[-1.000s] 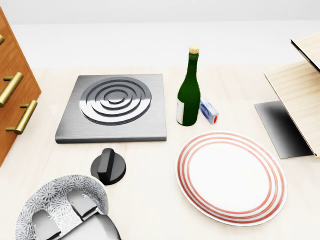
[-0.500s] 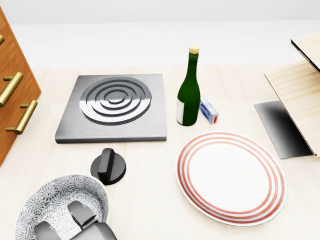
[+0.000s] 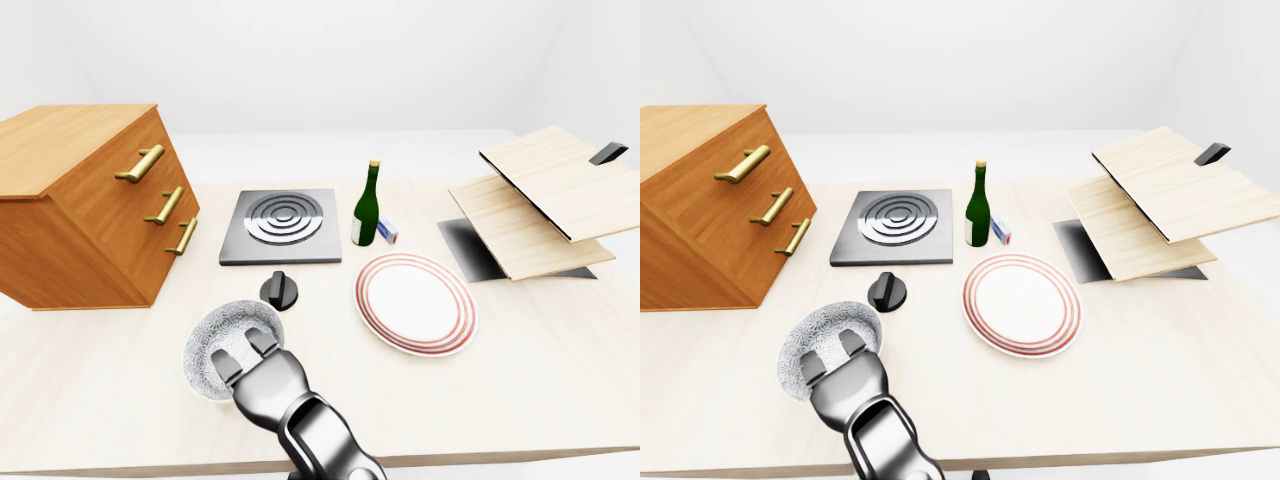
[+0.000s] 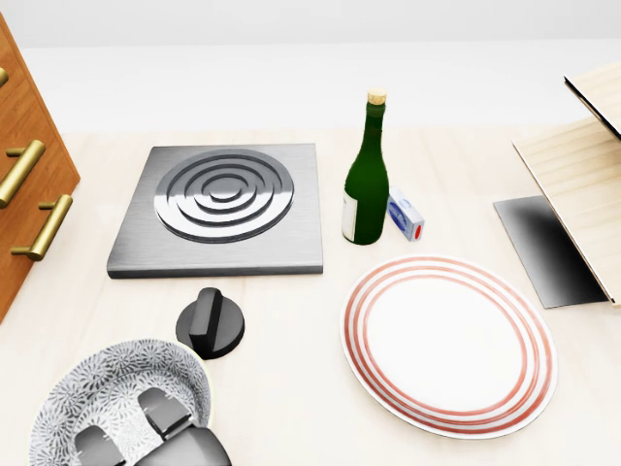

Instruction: Pick up the akita bowl and put it on the plate.

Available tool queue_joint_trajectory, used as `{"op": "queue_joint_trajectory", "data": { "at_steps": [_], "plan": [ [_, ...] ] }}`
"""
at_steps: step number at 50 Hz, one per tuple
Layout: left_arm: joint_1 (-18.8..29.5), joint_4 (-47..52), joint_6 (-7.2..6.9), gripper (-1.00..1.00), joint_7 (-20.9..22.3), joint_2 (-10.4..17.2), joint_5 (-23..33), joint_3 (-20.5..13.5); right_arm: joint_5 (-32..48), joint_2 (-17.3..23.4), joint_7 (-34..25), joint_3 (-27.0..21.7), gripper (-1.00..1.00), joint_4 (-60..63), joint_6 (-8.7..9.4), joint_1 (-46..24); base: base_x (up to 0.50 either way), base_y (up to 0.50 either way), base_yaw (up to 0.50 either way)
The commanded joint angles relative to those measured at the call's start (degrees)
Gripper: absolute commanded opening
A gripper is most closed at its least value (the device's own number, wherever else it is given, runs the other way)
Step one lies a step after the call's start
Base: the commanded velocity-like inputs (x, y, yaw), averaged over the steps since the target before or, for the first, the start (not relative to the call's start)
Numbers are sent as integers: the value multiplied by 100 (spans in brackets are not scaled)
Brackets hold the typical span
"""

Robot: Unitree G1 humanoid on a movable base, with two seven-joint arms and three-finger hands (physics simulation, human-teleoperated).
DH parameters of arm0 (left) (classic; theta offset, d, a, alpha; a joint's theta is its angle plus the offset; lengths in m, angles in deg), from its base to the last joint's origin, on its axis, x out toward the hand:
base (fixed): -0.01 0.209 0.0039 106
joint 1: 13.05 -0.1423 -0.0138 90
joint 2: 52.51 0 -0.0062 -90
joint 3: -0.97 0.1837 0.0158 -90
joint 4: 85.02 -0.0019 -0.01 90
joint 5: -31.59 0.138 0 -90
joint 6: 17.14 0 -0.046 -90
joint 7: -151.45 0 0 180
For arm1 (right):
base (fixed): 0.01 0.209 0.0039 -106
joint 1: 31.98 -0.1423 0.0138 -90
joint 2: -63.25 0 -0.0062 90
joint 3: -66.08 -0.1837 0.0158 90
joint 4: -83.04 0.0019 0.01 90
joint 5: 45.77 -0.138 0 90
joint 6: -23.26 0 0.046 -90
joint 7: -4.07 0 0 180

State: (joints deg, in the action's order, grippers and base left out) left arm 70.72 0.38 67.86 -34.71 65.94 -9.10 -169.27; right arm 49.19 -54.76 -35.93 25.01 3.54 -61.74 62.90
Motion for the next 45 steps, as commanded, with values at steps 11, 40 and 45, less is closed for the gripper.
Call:
{"op": "queue_joint_trajectory", "data": {
  "at_steps": [11,40,45],
  "plan": [
    [14,1,0,100,-8,-5,2,19,-206,-171,0,-146,98,-372,0,-166,0,0,0],
    [-3,22,0,100,16,-10,-18,-6,-492,-385,0,-444,98,-911,0,-468,0,0,0],
    [-5,25,0,100,17,-2,-21,-21,-517,-428,0,-446,98,-1002,0,-480,0,0,0]
  ]
}}
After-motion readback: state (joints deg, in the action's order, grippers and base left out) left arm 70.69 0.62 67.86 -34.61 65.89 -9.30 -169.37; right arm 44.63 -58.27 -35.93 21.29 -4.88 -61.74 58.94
